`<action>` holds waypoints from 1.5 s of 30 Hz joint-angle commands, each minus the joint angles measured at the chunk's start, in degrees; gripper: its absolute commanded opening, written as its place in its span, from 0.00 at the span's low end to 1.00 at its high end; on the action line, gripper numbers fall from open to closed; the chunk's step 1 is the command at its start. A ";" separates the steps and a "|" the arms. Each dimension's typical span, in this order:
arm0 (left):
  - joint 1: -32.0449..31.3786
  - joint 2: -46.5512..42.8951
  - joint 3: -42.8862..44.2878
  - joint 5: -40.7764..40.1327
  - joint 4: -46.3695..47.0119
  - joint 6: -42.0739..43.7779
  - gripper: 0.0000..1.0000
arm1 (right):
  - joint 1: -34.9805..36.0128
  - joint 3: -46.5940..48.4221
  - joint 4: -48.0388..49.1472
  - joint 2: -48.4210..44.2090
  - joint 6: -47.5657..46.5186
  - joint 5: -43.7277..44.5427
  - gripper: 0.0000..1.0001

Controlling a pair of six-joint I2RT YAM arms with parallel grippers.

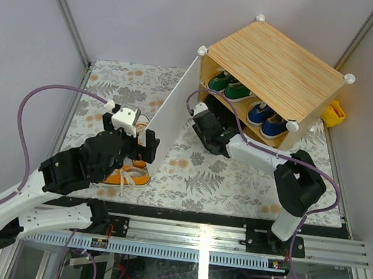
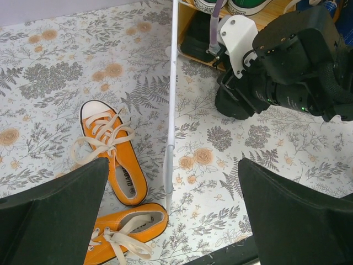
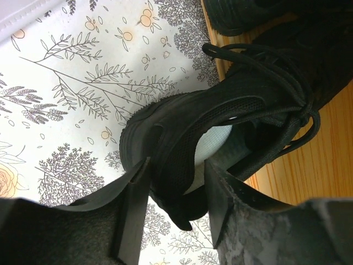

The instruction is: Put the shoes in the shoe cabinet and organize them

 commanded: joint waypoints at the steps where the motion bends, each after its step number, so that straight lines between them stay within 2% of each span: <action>1: 0.03 0.29 -0.45 -1.37 1.84 -0.73 1.00 | -1.26 0.93 0.04 0.82 -1.67 2.59 0.43; 6: 0.05 -0.21 -0.56 -1.76 1.80 -0.60 1.00 | -2.43 0.73 0.42 0.60 -1.41 2.64 0.13; 11: 0.05 -0.30 -0.39 -1.83 1.67 -0.46 1.00 | -3.37 2.93 0.61 0.61 -4.64 4.10 0.02; 15: 0.04 -0.55 -0.49 -2.17 1.75 -0.33 1.00 | -5.40 6.53 -0.14 0.60 -6.89 4.97 0.00; 18: 0.05 -0.80 -0.45 -2.36 1.68 -0.13 1.00 | -7.02 7.45 2.10 0.39 -8.33 2.28 0.00; 26: 0.06 -1.88 -1.05 -3.23 1.14 0.06 1.00 | -10.05 8.98 9.03 5.42 -15.26 3.28 0.00; 32: 0.07 -1.58 -1.18 -4.12 1.35 0.83 1.00 | -10.06 10.62 8.82 8.93 -20.65 7.19 0.00; 40: 0.03 -1.04 -1.68 -4.14 2.37 1.21 1.00 | -10.03 11.67 4.89 6.12 -22.30 8.02 0.00; 45: 0.03 -1.24 -1.89 -3.94 2.37 0.95 1.00 | -10.06 11.20 7.43 6.79 -26.85 8.65 0.00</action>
